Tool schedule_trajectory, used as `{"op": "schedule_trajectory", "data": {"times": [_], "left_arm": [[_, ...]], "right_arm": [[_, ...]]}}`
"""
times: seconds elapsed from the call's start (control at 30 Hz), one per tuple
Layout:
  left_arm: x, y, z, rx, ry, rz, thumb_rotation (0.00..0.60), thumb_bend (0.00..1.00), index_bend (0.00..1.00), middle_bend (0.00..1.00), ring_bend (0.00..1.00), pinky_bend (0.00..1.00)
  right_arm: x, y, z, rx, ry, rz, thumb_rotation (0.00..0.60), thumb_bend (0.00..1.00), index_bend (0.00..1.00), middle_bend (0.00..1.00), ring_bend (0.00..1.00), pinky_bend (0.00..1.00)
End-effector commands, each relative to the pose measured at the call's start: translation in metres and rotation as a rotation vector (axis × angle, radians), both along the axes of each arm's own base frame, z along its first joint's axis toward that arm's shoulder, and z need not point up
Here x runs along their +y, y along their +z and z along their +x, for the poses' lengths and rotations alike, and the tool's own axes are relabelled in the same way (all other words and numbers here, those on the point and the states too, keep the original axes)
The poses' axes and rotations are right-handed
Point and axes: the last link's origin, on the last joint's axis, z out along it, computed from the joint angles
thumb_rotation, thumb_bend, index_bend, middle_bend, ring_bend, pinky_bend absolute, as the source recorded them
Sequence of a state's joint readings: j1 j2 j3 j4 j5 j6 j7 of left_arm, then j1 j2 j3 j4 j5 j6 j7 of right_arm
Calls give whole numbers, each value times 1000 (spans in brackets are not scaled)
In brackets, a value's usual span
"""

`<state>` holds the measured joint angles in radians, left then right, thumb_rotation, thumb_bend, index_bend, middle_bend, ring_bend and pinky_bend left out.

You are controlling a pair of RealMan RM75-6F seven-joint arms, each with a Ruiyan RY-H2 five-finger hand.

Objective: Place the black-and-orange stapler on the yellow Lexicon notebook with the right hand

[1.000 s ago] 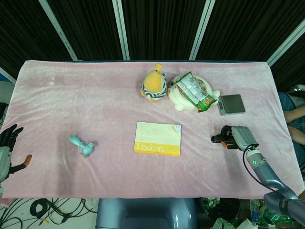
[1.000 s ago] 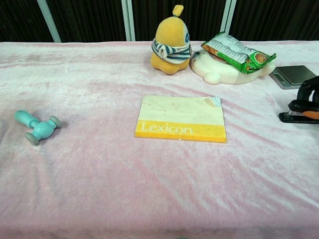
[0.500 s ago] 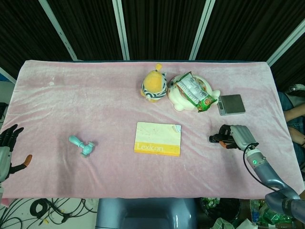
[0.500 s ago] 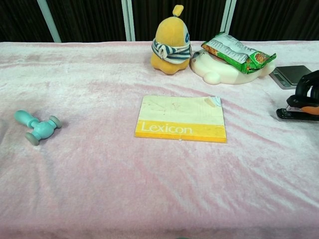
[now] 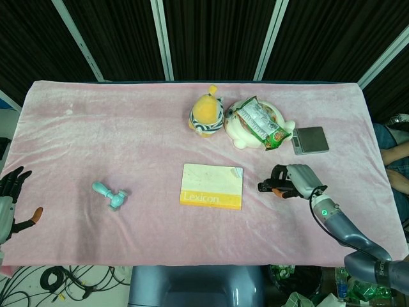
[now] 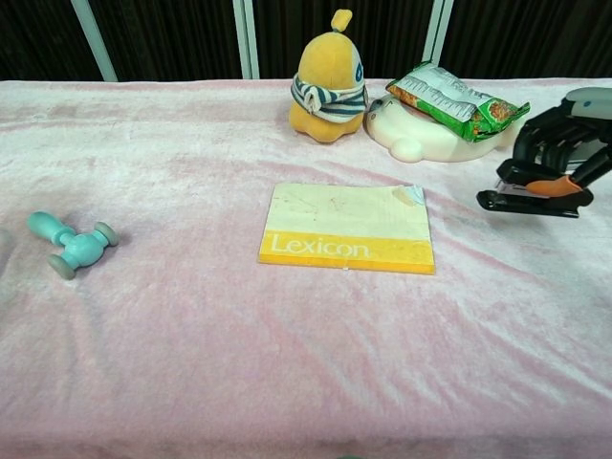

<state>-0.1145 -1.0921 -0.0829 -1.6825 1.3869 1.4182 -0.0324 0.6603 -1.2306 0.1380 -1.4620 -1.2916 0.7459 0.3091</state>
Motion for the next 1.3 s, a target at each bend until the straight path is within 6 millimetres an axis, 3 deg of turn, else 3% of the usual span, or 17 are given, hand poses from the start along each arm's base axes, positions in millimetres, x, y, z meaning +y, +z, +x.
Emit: {"op": "schedule_trajectory", "data": {"times": [0.03, 0.33, 0.7, 0.9, 1.3], "left_arm": [[0, 0, 0, -1, 0, -1, 600, 312, 109, 14, 0, 108], [0, 4, -2, -10, 2, 2, 600, 312, 109, 14, 0, 108], [0, 4, -2, -13, 4, -4, 600, 312, 109, 14, 0, 109], [1, 5, -2, -17, 3, -7, 600, 312, 109, 14, 0, 109], [1, 5, -2, -25, 7, -8, 600, 312, 109, 14, 0, 108]], "right_arm": [[-11, -16, 37, -8, 33, 13, 600, 350, 537, 488, 483, 429], [-21, -65, 90, -22, 0, -4, 600, 350, 537, 488, 485, 436], [-18, -102, 136, -51, -38, 9, 600, 350, 537, 489, 488, 453], [-15, -116, 153, -82, -99, -12, 600, 350, 536, 489, 488, 458], [-13, -136, 163, -61, -91, -35, 600, 350, 537, 488, 486, 457]]}}
